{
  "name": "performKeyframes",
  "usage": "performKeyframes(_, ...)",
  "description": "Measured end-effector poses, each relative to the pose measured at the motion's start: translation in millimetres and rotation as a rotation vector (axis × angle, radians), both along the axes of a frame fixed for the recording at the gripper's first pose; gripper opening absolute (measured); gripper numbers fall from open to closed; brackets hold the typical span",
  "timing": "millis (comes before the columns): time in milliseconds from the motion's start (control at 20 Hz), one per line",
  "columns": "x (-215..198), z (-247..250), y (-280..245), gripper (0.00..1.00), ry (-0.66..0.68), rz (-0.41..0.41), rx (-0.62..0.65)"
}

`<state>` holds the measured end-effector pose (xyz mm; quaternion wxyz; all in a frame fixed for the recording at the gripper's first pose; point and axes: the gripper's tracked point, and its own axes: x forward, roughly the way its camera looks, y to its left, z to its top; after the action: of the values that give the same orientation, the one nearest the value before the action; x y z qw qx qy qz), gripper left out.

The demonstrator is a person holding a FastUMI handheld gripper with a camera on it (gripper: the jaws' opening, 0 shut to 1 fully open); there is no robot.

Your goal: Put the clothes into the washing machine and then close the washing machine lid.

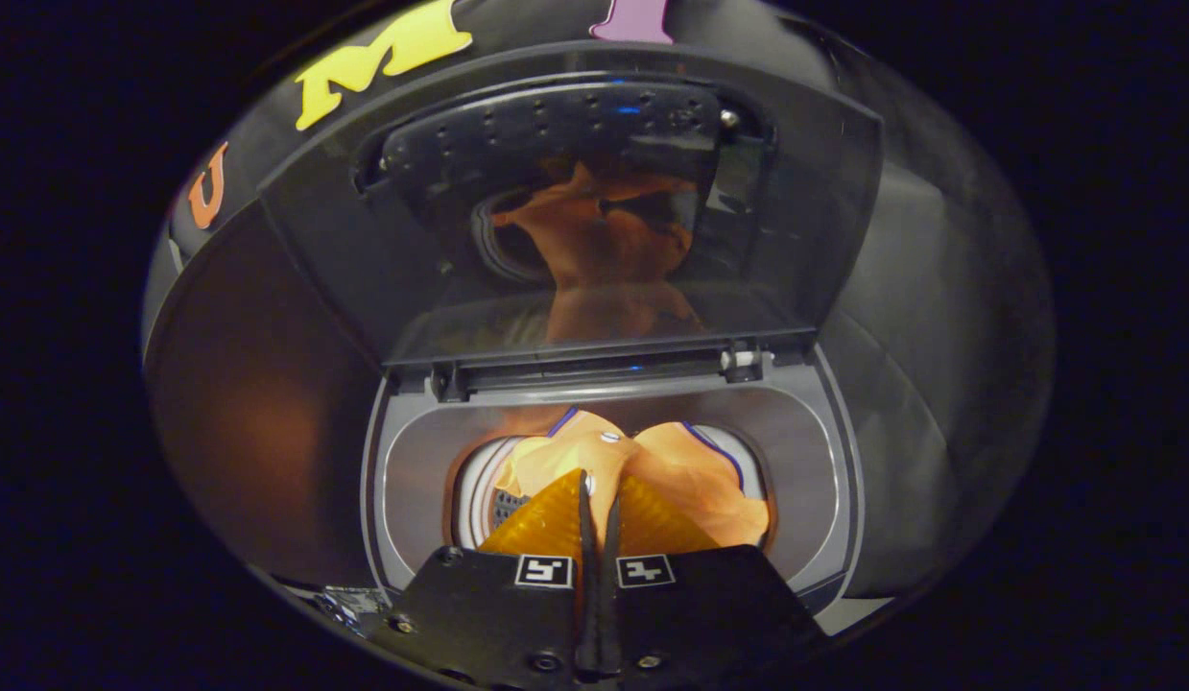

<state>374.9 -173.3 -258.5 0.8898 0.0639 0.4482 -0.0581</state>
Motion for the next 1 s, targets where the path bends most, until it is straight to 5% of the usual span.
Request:
performKeyframes(700,6,-12,9,0.04,0.046,0.043,-0.011)
performKeyframes(750,0,-16,13,0.10,0.074,0.049,0.003)
performKeyframes(950,3,-9,5,0.91,0.048,0.030,-0.024)
performKeyframes(1000,3,-6,6,0.90,0.039,0.040,-0.028)
